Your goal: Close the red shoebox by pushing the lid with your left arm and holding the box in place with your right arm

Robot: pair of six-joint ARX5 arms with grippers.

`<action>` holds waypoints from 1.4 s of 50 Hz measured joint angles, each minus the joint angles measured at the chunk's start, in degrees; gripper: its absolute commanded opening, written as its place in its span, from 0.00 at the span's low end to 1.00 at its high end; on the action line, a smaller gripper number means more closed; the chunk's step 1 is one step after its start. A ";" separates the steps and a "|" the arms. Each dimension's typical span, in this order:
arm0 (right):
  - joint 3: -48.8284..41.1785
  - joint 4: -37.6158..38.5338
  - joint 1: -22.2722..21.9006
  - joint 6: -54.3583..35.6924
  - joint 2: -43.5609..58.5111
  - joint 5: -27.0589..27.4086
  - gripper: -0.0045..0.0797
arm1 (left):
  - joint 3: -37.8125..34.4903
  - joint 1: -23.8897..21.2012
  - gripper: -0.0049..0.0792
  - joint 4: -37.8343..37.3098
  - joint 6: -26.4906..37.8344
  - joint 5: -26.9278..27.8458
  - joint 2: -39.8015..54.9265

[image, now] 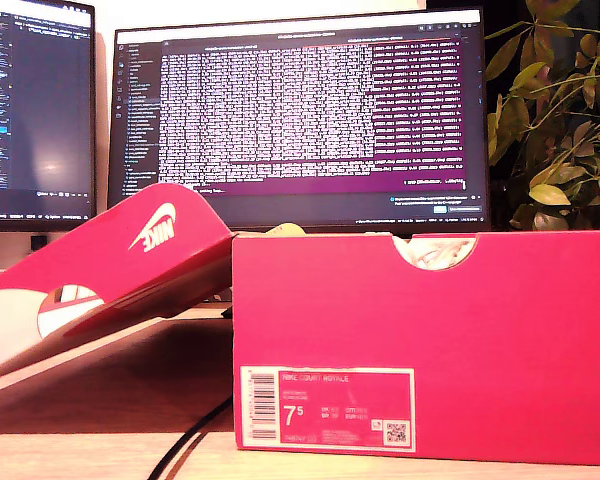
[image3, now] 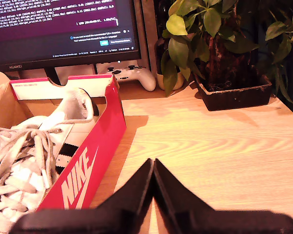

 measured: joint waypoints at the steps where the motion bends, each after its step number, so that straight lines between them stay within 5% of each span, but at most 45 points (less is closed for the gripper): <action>1: 0.00 0.00 0.00 0.00 0.00 0.02 0.04 | 0.00 0.00 0.04 0.02 0.00 0.00 0.00; 27: 0.02 0.00 0.00 -2.05 0.00 -0.02 0.04 | 0.00 0.00 0.04 0.31 -1.68 0.33 0.00; 38: 0.00 3.72 0.00 7.82 0.00 -0.55 0.04 | -0.04 0.00 0.04 4.72 -9.84 1.86 0.00; 39: 0.02 4.11 0.00 9.57 0.00 -0.63 0.04 | -0.02 0.00 0.04 5.09 -14.10 2.05 0.00; 55: 0.96 4.87 0.00 17.84 0.02 -1.99 0.04 | 5.46 0.00 0.04 6.10 -17.03 2.14 0.37; 70: 6.56 -0.55 0.00 15.30 7.85 -2.84 0.04 | 8.61 0.00 0.04 6.58 -17.09 4.72 16.72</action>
